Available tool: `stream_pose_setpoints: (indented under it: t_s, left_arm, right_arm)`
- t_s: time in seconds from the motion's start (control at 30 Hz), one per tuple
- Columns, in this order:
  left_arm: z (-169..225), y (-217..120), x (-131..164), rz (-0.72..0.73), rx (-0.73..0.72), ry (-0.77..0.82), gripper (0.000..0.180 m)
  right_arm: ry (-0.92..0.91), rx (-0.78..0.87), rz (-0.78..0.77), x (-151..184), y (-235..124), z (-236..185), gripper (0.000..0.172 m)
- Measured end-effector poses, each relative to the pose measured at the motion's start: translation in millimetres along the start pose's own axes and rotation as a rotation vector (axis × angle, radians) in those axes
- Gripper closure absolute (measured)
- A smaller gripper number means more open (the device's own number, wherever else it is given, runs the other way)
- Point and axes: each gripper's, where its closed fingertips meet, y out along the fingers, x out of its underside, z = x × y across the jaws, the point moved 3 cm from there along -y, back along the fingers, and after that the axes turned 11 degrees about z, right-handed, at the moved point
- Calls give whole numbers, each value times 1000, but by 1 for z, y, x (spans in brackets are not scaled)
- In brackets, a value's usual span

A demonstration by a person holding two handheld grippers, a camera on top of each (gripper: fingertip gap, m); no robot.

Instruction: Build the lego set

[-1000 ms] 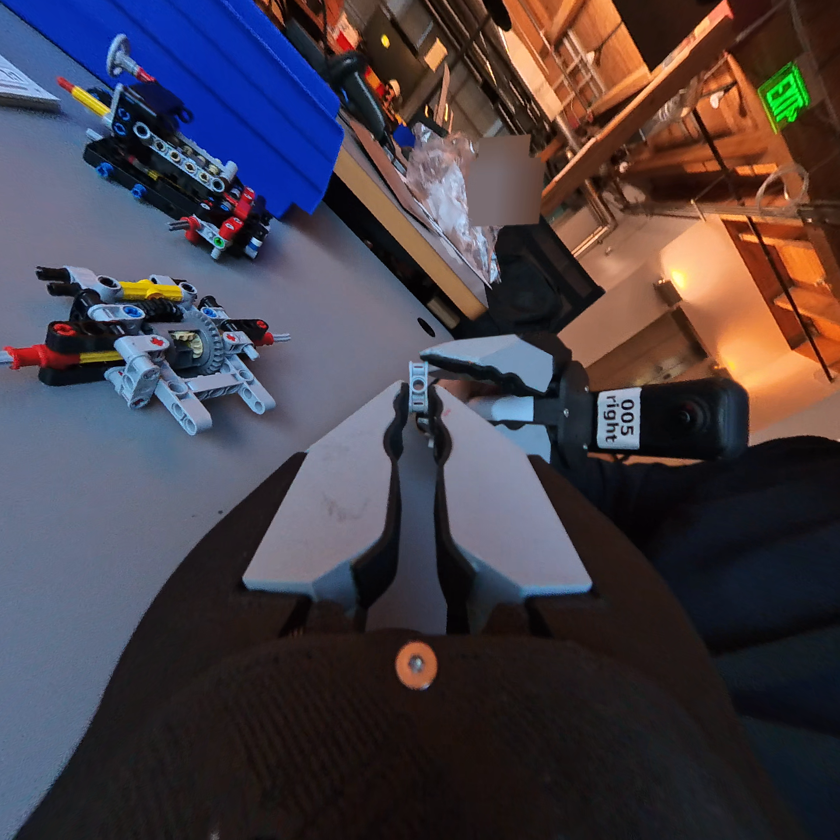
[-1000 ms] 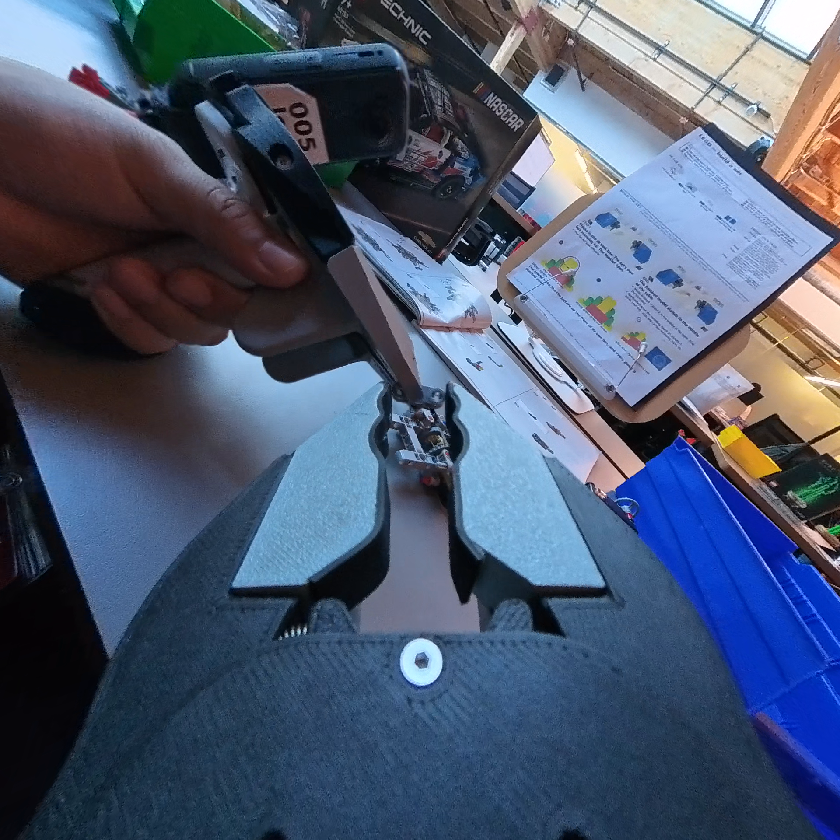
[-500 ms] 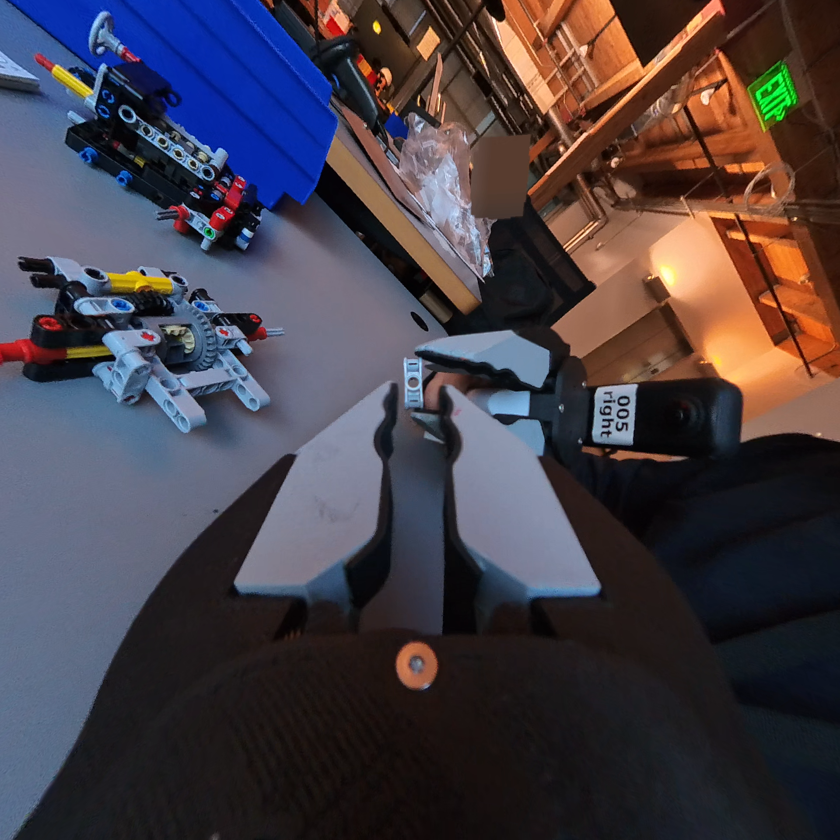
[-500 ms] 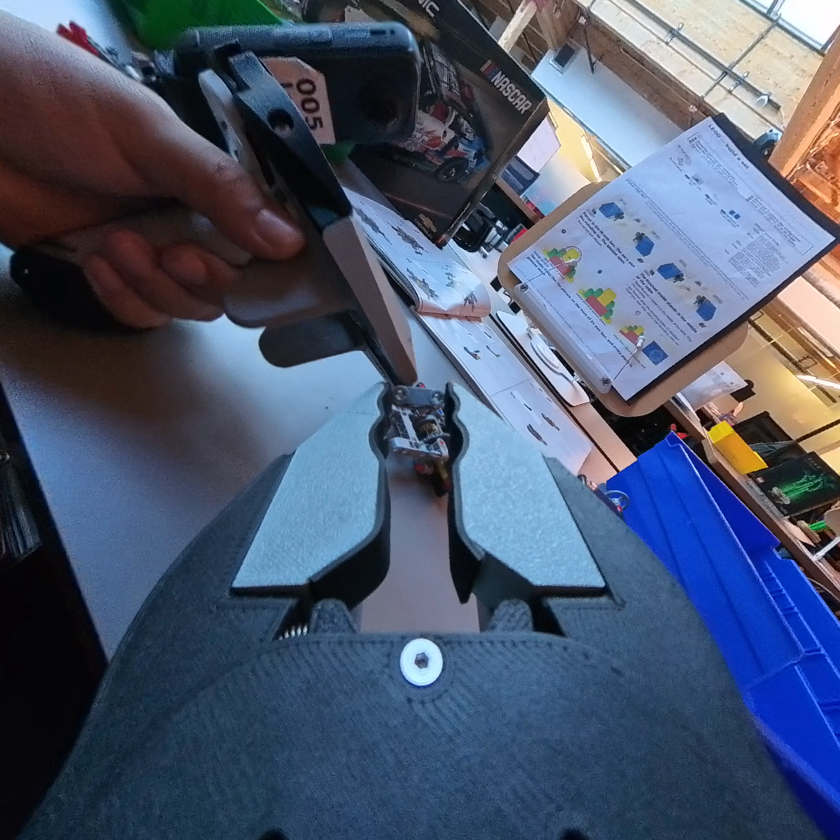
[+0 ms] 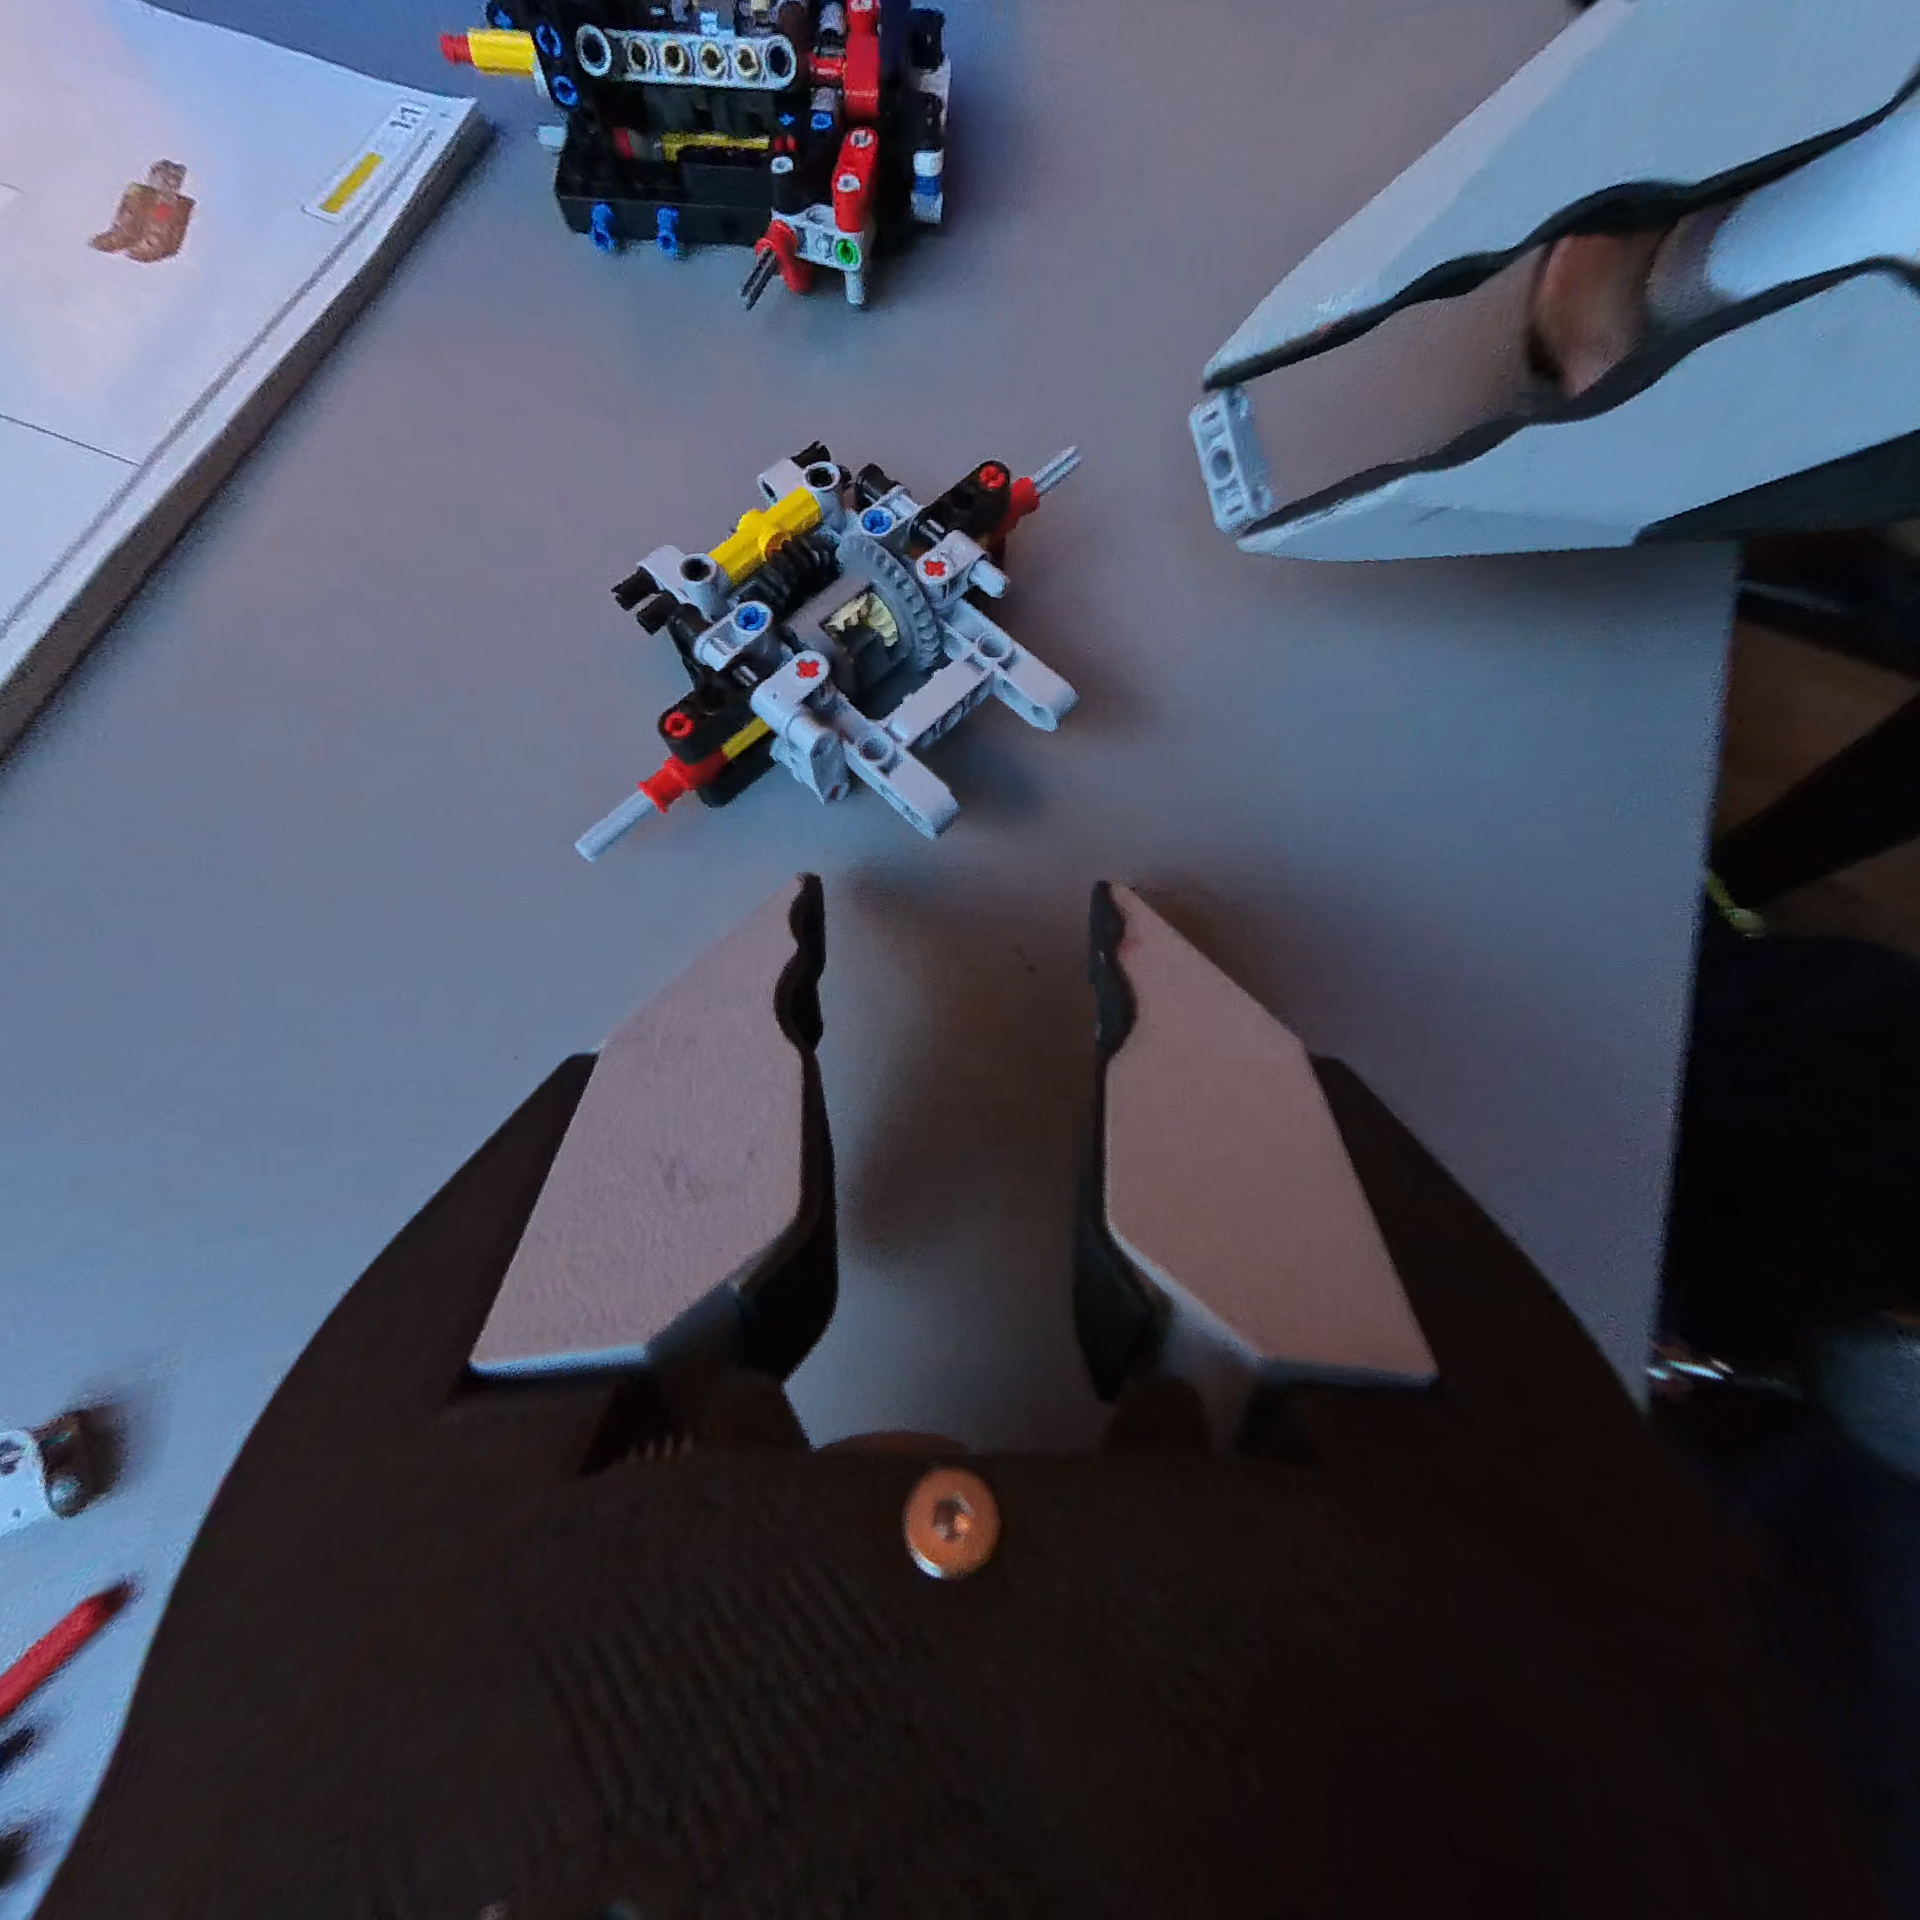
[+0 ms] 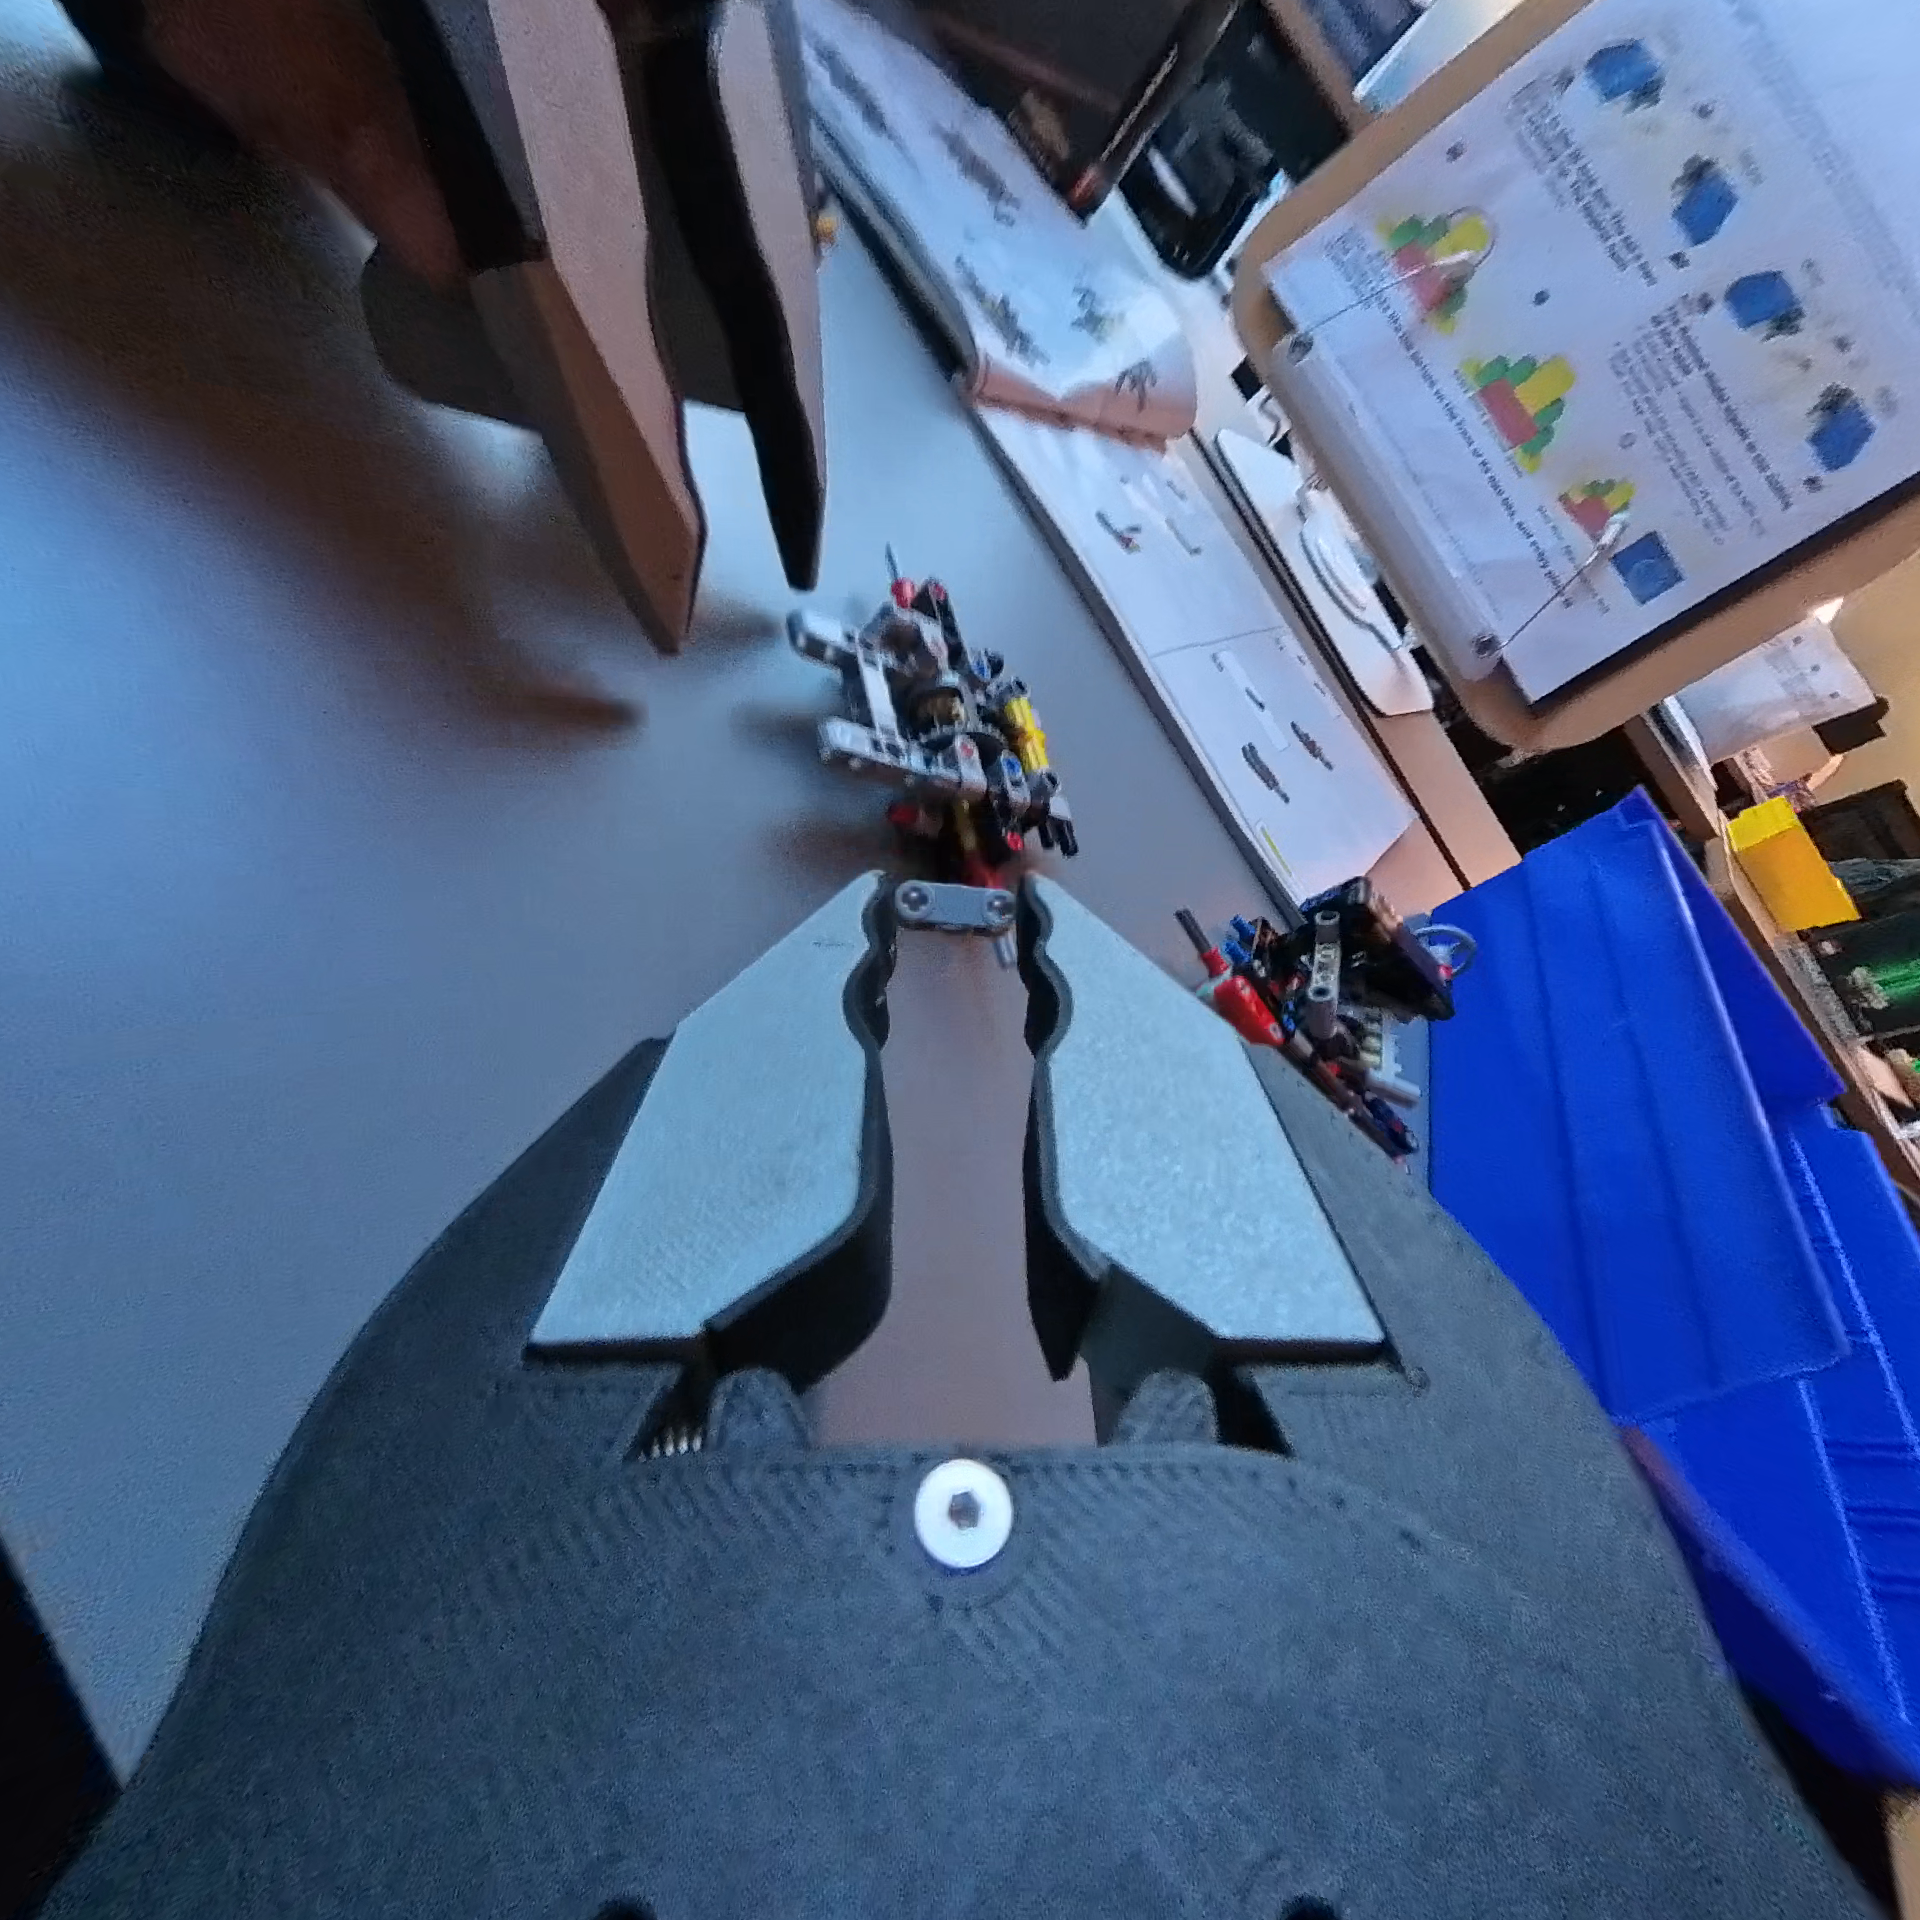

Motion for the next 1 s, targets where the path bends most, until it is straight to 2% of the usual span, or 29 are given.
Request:
stream_pose_setpoints:
  t_s: [0.13,0.3,0.37,0.5,0.67,0.77,0.87,1.0]
  left_arm:
    - [-5,9,-7,-4,-88,74,143]
    - [-11,17,-8,-17,-139,85,154]
    - [-11,16,-9,-8,-159,130,170]
    - [-10,14,-9,-15,-201,204,172]
    - [-10,2,-20,-8,-183,159,174]
    - [-18,-14,-33,-1,-206,137,175]
    - [-29,-32,-42,18,-243,107,175]
    - [-36,-46,-42,31,-258,47,175]
  right_arm:
    - [-7,-50,-51,12,2,-2,152]
    - [6,-60,-60,14,4,-1,152]
    - [-1,-62,-66,14,5,-2,152]
    - [-21,-79,-79,16,6,-5,152]
    - [-34,-147,-54,11,5,-16,152]
    - [40,-191,-33,1,-1,-18,151]
    - [114,-217,-99,8,-5,-15,151]
    - [312,-329,-175,22,-3,-22,152]
